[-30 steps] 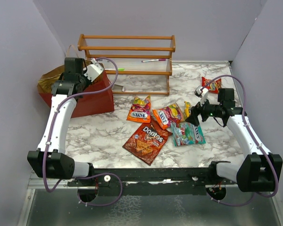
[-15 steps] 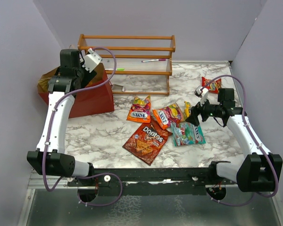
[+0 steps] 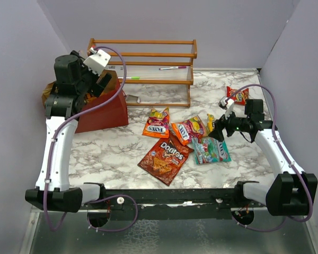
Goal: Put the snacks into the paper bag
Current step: Pick up the snack from the center of the board.
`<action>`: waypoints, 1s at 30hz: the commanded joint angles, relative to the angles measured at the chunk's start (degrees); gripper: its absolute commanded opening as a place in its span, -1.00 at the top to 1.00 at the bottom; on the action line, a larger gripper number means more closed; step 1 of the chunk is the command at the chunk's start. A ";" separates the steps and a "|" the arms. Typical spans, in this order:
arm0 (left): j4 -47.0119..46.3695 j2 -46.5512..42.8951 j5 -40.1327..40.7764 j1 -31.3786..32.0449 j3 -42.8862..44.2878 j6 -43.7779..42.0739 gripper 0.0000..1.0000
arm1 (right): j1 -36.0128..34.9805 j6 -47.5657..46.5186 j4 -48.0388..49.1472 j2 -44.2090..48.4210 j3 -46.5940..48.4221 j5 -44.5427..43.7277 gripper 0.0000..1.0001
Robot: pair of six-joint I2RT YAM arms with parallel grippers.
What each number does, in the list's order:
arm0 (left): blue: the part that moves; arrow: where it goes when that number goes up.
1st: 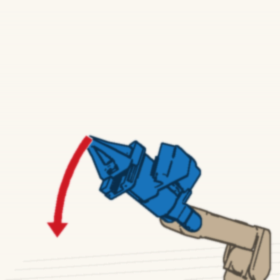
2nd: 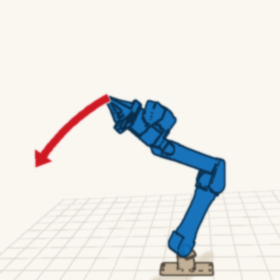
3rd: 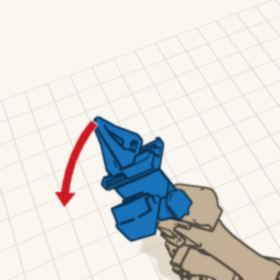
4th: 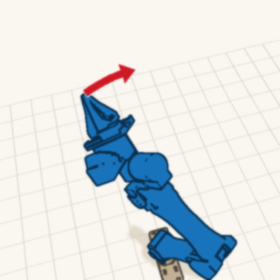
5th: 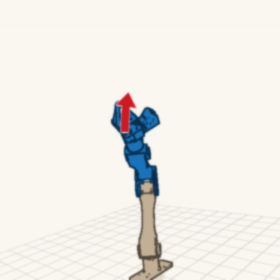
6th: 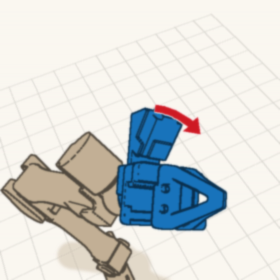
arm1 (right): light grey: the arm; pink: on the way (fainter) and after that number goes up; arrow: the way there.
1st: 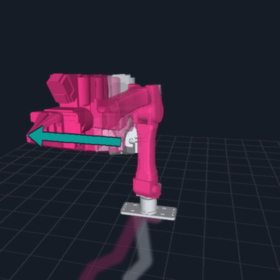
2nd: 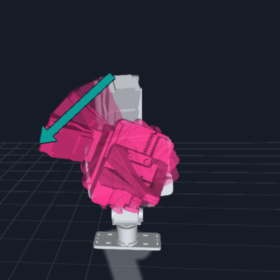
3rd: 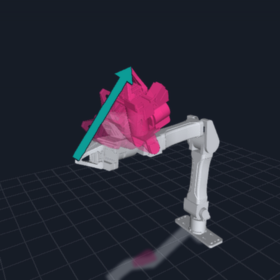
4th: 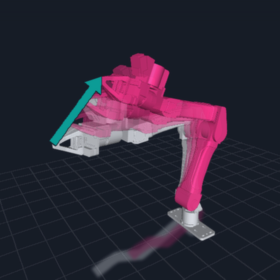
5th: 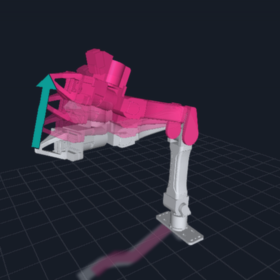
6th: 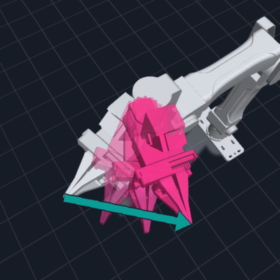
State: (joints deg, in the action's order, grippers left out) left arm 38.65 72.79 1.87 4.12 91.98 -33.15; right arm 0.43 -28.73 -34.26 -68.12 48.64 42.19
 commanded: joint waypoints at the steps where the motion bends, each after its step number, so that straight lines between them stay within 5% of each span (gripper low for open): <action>1: -2.06 -3.51 -10.03 -0.34 -1.22 4.47 -0.98 | -0.33 0.12 1.52 0.75 -0.54 -0.24 -0.63; 13: 6.05 -9.08 -30.95 3.00 -8.99 2.79 -0.98 | -0.34 0.68 3.61 0.44 -1.68 -4.11 -0.63; 22: 8.54 -12.94 -28.32 15.39 -23.42 0.04 -0.91 | -0.34 1.04 5.06 0.19 -2.10 -6.14 -0.62; 30: 2.94 -6.62 -25.32 26.32 -34.83 1.41 -0.86 | -0.34 1.31 5.40 2.35 -1.67 -5.02 -0.61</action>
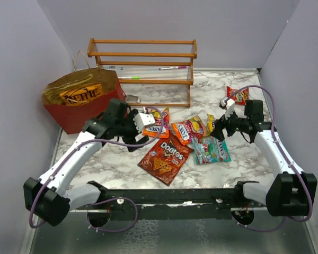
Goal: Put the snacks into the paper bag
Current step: Pick up the snack from the center of the board.
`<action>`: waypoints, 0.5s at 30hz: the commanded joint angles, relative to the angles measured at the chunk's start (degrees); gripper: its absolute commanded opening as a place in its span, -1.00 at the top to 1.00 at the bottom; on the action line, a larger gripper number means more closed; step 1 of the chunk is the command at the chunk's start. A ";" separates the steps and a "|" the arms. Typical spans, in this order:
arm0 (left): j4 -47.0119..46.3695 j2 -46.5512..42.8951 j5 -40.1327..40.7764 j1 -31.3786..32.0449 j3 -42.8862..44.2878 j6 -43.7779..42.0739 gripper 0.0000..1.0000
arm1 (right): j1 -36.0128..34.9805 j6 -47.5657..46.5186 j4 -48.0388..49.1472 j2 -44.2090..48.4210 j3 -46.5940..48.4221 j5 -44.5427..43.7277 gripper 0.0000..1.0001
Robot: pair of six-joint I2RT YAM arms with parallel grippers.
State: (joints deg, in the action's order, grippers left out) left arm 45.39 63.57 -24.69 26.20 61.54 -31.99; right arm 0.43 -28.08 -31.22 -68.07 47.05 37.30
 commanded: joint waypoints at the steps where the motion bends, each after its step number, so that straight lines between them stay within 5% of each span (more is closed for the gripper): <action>1: -5.69 3.61 1.37 5.48 -5.98 0.32 -0.86 | -0.31 0.66 2.47 2.59 -0.02 0.21 -0.61; 15: -14.20 23.77 6.31 13.92 -8.55 -4.12 -0.88 | -0.33 0.98 1.61 7.82 0.23 5.17 -0.62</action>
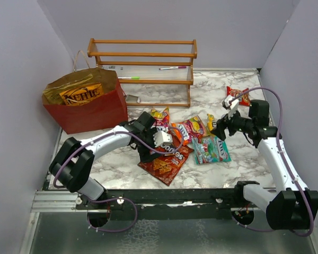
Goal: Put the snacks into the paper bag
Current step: Pick up the snack from the center of the board.
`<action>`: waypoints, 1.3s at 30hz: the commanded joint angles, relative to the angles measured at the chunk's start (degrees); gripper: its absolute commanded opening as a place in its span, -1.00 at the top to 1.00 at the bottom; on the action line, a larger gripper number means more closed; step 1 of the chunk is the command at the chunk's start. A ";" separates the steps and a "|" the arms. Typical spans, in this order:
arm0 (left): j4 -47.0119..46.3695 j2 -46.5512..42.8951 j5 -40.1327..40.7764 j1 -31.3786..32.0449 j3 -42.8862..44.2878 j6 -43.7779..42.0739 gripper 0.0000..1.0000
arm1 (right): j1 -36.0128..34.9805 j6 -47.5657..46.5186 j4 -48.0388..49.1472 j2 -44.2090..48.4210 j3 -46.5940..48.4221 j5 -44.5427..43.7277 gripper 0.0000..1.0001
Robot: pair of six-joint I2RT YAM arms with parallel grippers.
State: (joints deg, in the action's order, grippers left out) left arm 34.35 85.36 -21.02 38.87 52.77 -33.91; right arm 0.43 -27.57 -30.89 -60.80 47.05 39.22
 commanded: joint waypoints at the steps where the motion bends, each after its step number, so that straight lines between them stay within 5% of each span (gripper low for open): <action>1: -3.55 3.35 3.48 1.50 0.06 -2.79 -0.88 | -0.32 0.48 1.06 0.50 0.30 3.66 -0.62; 10: -7.39 9.94 6.34 1.78 -0.80 -5.27 -0.79 | -0.40 0.42 0.64 1.45 0.25 6.37 -0.62; 32: -9.01 4.83 5.90 1.91 -8.33 -8.69 0.95 | -1.39 0.79 1.28 -1.42 -0.47 8.18 -0.62; 39: -6.14 0.30 7.07 1.90 -7.03 -12.04 1.00 | -1.48 1.09 1.37 -4.15 0.09 8.43 -0.62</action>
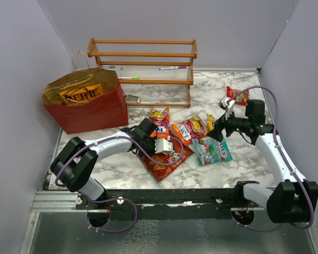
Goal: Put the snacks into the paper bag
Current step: Pick up the snack from the center of the board.
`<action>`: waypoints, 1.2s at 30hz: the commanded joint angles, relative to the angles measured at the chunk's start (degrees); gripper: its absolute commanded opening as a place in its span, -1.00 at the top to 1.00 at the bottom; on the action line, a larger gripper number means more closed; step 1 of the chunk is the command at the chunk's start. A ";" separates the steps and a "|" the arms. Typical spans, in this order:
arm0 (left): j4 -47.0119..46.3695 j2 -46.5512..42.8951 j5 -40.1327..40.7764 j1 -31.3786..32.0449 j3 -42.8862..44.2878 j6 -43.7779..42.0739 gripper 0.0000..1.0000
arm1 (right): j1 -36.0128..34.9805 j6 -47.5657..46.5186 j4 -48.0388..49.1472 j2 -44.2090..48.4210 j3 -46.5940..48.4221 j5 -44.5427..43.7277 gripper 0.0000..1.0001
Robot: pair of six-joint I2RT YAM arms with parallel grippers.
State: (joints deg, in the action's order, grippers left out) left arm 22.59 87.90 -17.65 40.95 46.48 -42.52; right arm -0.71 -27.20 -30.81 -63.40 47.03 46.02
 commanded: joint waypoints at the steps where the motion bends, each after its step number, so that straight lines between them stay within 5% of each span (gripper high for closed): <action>1: 6.33 -2.94 3.81 -0.21 -0.24 -3.78 1.00 | -0.34 0.81 1.54 -1.74 0.14 1.42 -0.61; 10: 13.36 -9.25 4.37 -0.17 5.69 -5.24 1.00 | -0.39 0.76 2.20 -0.77 -0.26 0.77 -0.61; 23: 20.35 -15.81 2.14 -0.04 15.84 -17.17 1.00 | -2.71 -5.17 -1.02 -3.41 4.08 19.14 -0.64; 36: 32.54 -11.20 0.84 3.30 32.16 -29.71 1.00 | -16.27 -3.03 9.11 -13.08 13.01 20.21 -0.69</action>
State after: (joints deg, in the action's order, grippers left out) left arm 50.50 74.98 -15.25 42.92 74.41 -66.98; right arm -13.06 -30.30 -26.33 -73.47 54.46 64.93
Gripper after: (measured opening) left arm 0.019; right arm 0.830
